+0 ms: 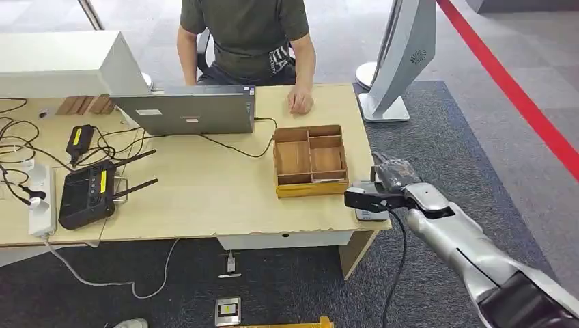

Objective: Pass the card to the sensor for recognition and then transmit it.

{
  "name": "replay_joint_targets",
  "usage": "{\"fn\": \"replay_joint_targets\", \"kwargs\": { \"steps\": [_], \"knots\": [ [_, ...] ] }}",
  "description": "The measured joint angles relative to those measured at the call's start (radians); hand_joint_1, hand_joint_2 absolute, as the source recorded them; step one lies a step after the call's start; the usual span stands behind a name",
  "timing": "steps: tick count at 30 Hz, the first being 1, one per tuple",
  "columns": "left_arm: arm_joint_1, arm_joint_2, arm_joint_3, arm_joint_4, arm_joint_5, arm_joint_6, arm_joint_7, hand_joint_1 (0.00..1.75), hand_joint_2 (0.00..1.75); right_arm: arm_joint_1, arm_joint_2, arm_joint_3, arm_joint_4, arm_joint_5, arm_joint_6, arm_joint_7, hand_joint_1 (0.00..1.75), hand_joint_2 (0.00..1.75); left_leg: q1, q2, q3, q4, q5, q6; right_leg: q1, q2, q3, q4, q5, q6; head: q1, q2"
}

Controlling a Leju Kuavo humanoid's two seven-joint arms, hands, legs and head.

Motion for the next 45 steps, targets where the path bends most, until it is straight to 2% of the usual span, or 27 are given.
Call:
{"fn": "replay_joint_targets", "kwargs": {
  "steps": [24, 33, 37, 41, 45],
  "knots": [
    [0.000, 0.000, 0.000, 0.000, -0.008, 0.001, -0.003, 0.00, 0.00, 0.008, 0.009, 0.001, 0.063, 0.027, 0.037, -0.041, 1.75, 1.75, 0.000, 0.001, 0.007, 0.000, 0.000, 0.000, 0.000, 0.000, 0.006, -0.001, 0.000, 0.000, 0.000, 0.000],
    [0.000, 0.000, 0.000, 0.000, -0.018, -0.005, -0.010, 0.00, 0.00, 0.016, 0.004, 0.001, 0.066, -0.001, 0.041, -0.045, 1.75, 1.75, 0.000, 0.001, 0.009, 0.000, 0.000, 0.000, 0.000, 0.000, 0.008, -0.001, 0.000, 0.000, 0.000, 0.000],
    [0.000, 0.000, 0.000, 0.000, -0.025, -0.010, -0.010, 0.00, 0.00, 0.016, 0.002, 0.004, 0.063, -0.029, 0.013, -0.029, 1.75, 1.75, 0.000, 0.001, 0.009, 0.000, 0.000, 0.000, 0.000, 0.000, 0.009, -0.001, 0.000, 0.000, 0.000, 0.000],
    [0.001, 0.000, 0.000, 0.000, -0.036, -0.013, -0.010, 0.00, 0.00, 0.002, -0.011, 0.010, 0.042, -0.057, -0.050, -0.003, 1.75, 1.75, 0.000, 0.001, 0.006, 0.000, 0.001, 0.000, 0.000, 0.000, 0.008, 0.000, 0.002, 0.000, 0.000, 0.000],
    [0.000, 0.001, 0.000, 0.000, -0.042, -0.019, -0.017, 0.00, 0.00, -0.075, -0.013, 0.010, -0.003, -0.061, -0.099, 0.016, 1.75, 1.75, 0.000, 0.002, 0.003, 0.000, 0.002, 0.000, 0.000, 0.003, 0.002, 0.000, 0.004, 0.000, 0.000, 0.000]
  ]
}}
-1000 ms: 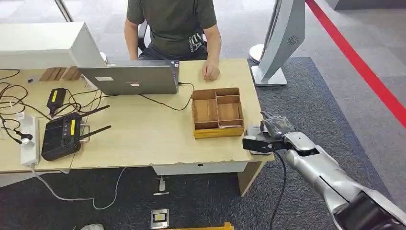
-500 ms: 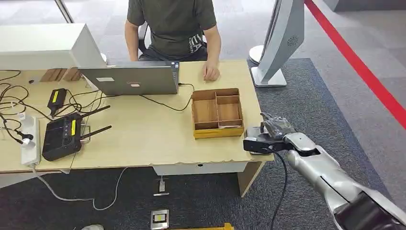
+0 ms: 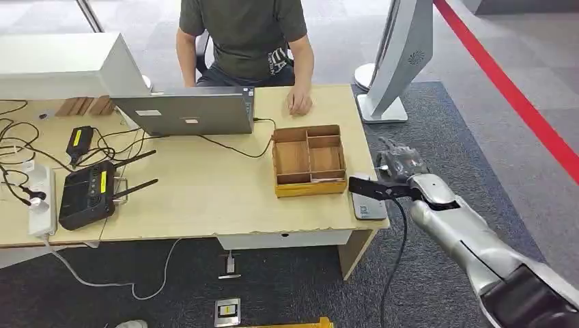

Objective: Pass the card to the sensor for recognition and then transmit it.

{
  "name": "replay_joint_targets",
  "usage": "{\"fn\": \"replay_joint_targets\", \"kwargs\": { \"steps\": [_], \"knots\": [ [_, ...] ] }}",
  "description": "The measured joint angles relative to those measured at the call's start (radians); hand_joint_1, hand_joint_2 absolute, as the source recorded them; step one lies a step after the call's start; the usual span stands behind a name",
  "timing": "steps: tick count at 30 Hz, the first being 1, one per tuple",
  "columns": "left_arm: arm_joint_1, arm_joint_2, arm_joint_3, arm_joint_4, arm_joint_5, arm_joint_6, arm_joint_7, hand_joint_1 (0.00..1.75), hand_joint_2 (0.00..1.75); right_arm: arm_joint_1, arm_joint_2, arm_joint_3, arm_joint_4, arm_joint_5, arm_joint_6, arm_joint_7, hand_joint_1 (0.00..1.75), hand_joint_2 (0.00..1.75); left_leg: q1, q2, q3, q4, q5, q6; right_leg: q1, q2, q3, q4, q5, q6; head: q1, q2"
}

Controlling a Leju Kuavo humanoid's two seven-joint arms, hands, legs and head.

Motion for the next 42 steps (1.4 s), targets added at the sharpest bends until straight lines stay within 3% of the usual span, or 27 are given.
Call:
{"fn": "replay_joint_targets", "kwargs": {
  "steps": [9, 21, 27, 42],
  "knots": [
    [0.000, -0.002, 0.000, 0.000, -0.007, -0.006, 0.019, 0.00, 0.00, -0.186, 0.044, 0.000, -0.118, 0.084, 0.049, 0.042, 1.75, 1.75, 0.001, 0.000, -0.003, 0.000, 0.001, -0.001, 0.002, 0.000, -0.003, 0.000, 0.000, 0.000, 0.000, 0.000],
    [-0.001, -0.011, -0.001, 0.000, -0.021, -0.004, 0.009, 0.00, 0.00, -0.257, 0.226, -0.002, -0.103, 0.153, 0.057, -0.001, 1.75, 1.75, 0.002, 0.000, -0.004, 0.000, 0.001, -0.001, 0.002, 0.000, -0.004, 0.000, 0.000, 0.000, 0.000, 0.000],
    [-0.001, -0.014, -0.002, 0.000, -0.034, -0.010, -0.007, 0.00, 0.00, -0.271, 0.292, -0.006, -0.058, 0.170, 0.060, 0.013, 1.75, 1.75, 0.002, 0.000, -0.004, 0.000, 0.001, -0.001, 0.002, 0.000, -0.005, 0.000, 0.000, 0.000, 0.000, 0.000],
    [0.000, -0.021, -0.014, 0.000, -0.055, -0.022, 0.031, 0.00, 0.00, -0.272, 0.298, -0.041, -0.008, 0.202, 0.096, 0.061, 1.75, 1.75, 0.002, 0.000, -0.004, 0.000, 0.001, -0.001, 0.002, 0.000, -0.005, 0.000, 0.000, 0.000, 0.000, 0.000]
  ]
}}
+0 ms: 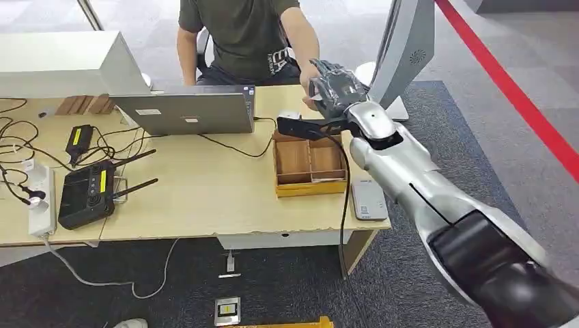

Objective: Pass the card to the sensor for recognition and then transmit it.

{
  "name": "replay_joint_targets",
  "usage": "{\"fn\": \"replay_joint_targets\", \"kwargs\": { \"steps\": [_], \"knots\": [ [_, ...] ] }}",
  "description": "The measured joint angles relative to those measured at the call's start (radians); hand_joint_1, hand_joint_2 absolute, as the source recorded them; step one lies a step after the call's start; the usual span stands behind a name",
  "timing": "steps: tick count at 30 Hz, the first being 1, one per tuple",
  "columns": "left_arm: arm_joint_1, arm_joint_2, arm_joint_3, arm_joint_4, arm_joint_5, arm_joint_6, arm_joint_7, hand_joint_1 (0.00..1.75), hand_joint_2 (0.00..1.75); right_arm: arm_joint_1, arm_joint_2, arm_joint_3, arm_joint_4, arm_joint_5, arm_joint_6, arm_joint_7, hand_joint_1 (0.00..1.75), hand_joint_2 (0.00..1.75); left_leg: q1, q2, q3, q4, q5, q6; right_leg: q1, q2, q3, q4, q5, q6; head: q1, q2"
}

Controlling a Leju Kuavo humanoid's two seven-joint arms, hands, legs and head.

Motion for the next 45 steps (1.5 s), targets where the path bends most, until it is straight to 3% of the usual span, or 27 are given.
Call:
{"fn": "replay_joint_targets", "kwargs": {
  "steps": [5, 6, 7, 12, 20, 28, 29, 37, 40, 45],
  "knots": [
    [0.000, -0.001, -0.006, 0.000, -0.008, -0.002, -0.014, 0.00, 0.00, 0.008, -0.015, -0.016, 0.000, 0.017, 0.015, 0.011, 1.75, 1.75, 0.000, 0.000, 0.000, 0.000, 0.000, 0.000, 0.000, 0.000, 0.000, 0.000, 0.000, 0.000, 0.000, 0.000],
    [0.000, -0.001, -0.008, 0.000, -0.010, -0.003, -0.016, 0.00, 0.00, 0.010, -0.018, -0.021, 0.000, 0.021, 0.016, 0.011, 0.00, 1.75, 0.000, 0.000, 0.000, 0.000, 0.000, 0.000, 0.000, 0.000, 0.000, 0.000, 0.000, 0.000, 0.000, 0.000],
    [0.000, -0.001, -0.010, 0.000, -0.011, -0.005, -0.019, 0.00, 0.00, 0.012, -0.021, -0.024, 0.000, 0.023, 0.016, 0.014, 0.00, 0.00, 0.000, 0.000, 0.000, 0.000, 0.000, 0.000, 0.000, 0.000, 0.000, 0.000, 0.000, 0.000, 0.000, 0.000],
    [0.000, -0.001, -0.013, 0.000, -0.011, -0.006, -0.028, 0.00, 0.00, 0.031, -0.034, -0.060, -0.011, -0.009, -0.011, -0.021, 0.00, 0.00, 0.000, 0.000, 0.000, 0.000, 0.000, 0.000, 0.000, 0.000, -0.001, 0.000, 0.000, 0.000, 0.000, 0.000],
    [0.000, -0.001, -0.014, 0.000, -0.007, -0.006, -0.008, 0.00, 0.00, 0.042, -0.058, -0.083, -0.026, 0.063, -0.002, 0.013, 0.00, 0.00, 0.000, 0.000, 0.000, 0.000, 0.000, 0.000, 0.000, 0.000, -0.001, 0.000, 0.000, 0.000, 0.000, 0.000],
    [0.000, -0.001, -0.014, 0.000, -0.001, -0.005, 0.010, 0.00, 0.00, 0.106, -0.108, -0.134, -0.118, 0.038, 0.080, -0.002, 0.00, 0.00, 0.000, 0.000, 0.000, 0.000, 0.000, 0.000, 0.000, 0.000, -0.001, 0.000, 0.000, 0.000, 0.000, 0.000],
    [0.000, -0.002, -0.014, 0.000, 0.000, -0.005, 0.015, 0.00, 0.00, 0.127, -0.118, -0.145, -0.143, 0.039, 0.096, -0.001, 0.00, 1.75, 0.000, 0.000, 0.000, 0.000, 0.000, 0.000, 0.000, 0.000, 0.000, 0.000, 0.000, 0.000, 0.000, 0.000],
    [0.001, -0.003, -0.014, 0.000, 0.008, 0.002, 0.047, 0.00, 0.00, 0.317, -0.198, -0.227, -0.359, 0.075, 0.202, 0.056, 0.00, 1.75, 0.000, 0.000, 0.000, 0.000, -0.001, 0.000, 0.000, 0.000, 0.000, -0.001, 0.000, 0.000, 0.000, 0.000],
    [0.001, -0.001, -0.014, 0.000, 0.019, 0.011, 0.048, 0.00, 0.00, 0.390, -0.236, -0.265, -0.482, 0.054, 0.263, 0.080, 0.00, 1.75, 0.000, 0.000, -0.001, 0.000, -0.001, 0.000, 0.000, 0.000, -0.001, -0.001, 0.000, 0.000, 0.000, 0.000],
    [0.001, 0.005, -0.014, 0.000, 0.026, 0.019, 0.039, 0.00, 0.00, 0.460, -0.288, -0.302, -0.649, 0.016, 0.306, 0.114, 0.00, 1.75, 0.000, 0.000, -0.001, 0.000, -0.001, 0.000, 0.000, 0.000, -0.001, -0.001, 0.000, 0.000, 0.000, 0.000]
  ]
}}
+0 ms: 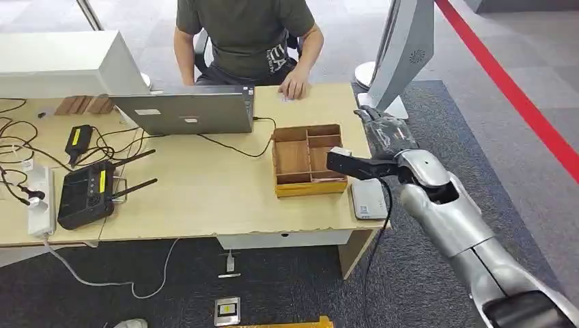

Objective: Pass the card to the sensor for recognition and then transmit it.

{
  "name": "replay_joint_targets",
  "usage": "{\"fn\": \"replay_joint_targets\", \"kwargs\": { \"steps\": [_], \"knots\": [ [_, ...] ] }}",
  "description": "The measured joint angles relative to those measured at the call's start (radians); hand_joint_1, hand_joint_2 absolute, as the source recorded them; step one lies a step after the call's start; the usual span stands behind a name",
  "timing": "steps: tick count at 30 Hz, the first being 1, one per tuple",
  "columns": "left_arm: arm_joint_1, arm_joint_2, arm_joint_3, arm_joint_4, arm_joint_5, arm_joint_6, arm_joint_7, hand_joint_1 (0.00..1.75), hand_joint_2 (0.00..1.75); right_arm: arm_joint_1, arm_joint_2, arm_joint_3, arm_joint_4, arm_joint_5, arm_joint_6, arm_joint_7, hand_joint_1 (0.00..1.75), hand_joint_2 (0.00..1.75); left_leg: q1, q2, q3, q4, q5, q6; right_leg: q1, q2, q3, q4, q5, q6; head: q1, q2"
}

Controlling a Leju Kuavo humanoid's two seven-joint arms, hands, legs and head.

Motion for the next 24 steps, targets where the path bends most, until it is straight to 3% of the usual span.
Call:
{"fn": "replay_joint_targets", "kwargs": {
  "steps": [5, 12, 18, 24],
  "knots": [
    [-0.001, 0.002, 0.000, 0.000, 0.002, -0.002, -0.018, 0.00, 0.00, 0.076, -0.045, 0.000, -0.152, -0.050, -0.010, 0.058, 0.00, 1.75, 0.000, 0.000, 0.000, 0.000, 0.000, 0.000, 0.000, 0.000, 0.000, 0.000, 0.000, 0.000, 0.000, 0.000],
    [-0.002, 0.002, 0.000, 0.000, 0.004, -0.003, -0.016, 0.00, 0.00, 0.148, -0.072, 0.028, -0.275, -0.056, -0.085, 0.129, 0.00, 1.75, 0.000, 0.000, 0.000, 0.000, 0.000, 0.000, 0.000, 0.000, 0.000, 0.000, 0.000, 0.000, 0.000, 0.000],
    [-0.002, 0.000, 0.003, 0.000, 0.023, 0.012, 0.000, 0.00, 0.00, 0.207, -0.052, 0.061, -0.312, -0.019, -0.210, 0.211, 0.00, 1.75, 0.000, 0.000, 0.000, -0.001, 0.000, 0.000, 0.000, 0.000, 0.000, 0.000, 0.000, 0.000, 0.000, 0.000],
    [-0.003, -0.008, 0.005, 0.000, 0.033, 0.022, -0.002, 0.00, 0.00, 0.261, 0.006, 0.088, -0.309, -0.003, -0.315, 0.220, 0.00, 1.75, 0.000, 0.000, -0.001, -0.001, 0.000, 0.000, 0.000, 0.000, 0.000, 0.000, -0.001, -0.001, 0.000, 0.000]
  ]
}}
